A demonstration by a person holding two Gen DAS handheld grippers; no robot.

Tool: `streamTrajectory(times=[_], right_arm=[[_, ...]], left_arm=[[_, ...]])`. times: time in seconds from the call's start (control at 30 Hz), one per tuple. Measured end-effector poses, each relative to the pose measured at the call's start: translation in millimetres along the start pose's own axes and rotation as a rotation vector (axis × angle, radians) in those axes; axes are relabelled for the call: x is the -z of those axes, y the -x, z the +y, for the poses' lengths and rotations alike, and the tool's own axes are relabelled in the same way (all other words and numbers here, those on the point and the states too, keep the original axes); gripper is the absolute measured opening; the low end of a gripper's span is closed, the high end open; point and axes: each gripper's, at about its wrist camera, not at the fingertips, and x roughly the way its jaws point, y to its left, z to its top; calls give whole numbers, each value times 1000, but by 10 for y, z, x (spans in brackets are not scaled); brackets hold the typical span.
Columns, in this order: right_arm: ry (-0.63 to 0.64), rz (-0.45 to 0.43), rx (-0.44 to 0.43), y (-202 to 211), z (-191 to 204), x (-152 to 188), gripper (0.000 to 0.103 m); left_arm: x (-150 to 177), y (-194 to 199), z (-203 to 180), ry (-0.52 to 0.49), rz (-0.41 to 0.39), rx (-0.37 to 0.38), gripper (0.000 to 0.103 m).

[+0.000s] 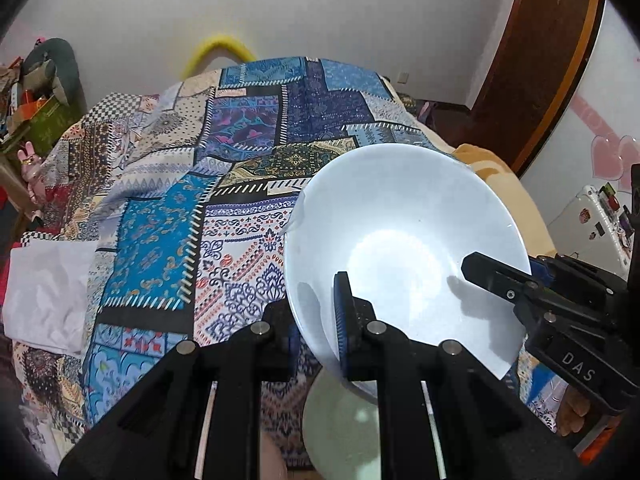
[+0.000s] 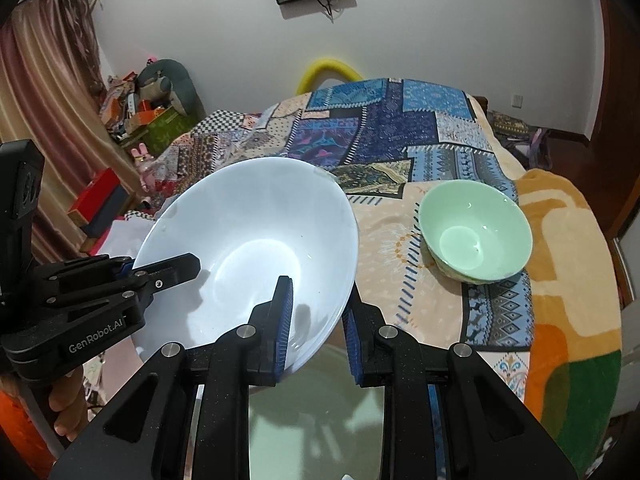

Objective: Organize plates and bowls
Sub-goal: 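Lift the white dotted bowl with both grippers toward the pale pink bowl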

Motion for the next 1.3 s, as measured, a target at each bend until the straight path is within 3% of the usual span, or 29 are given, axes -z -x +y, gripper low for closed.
streamTrajectory(times=[0.33, 0.7, 1.3], right_arm=[[27, -26, -21, 243, 253, 150, 22], [42, -20, -61, 304, 533, 376, 22], [100, 74, -131, -68, 1155, 616, 22]], left_arm=[[271, 493, 49, 16, -41, -20, 14], [607, 761, 246, 54, -49, -42, 14], [1103, 891, 931, 163, -18, -86, 14]])
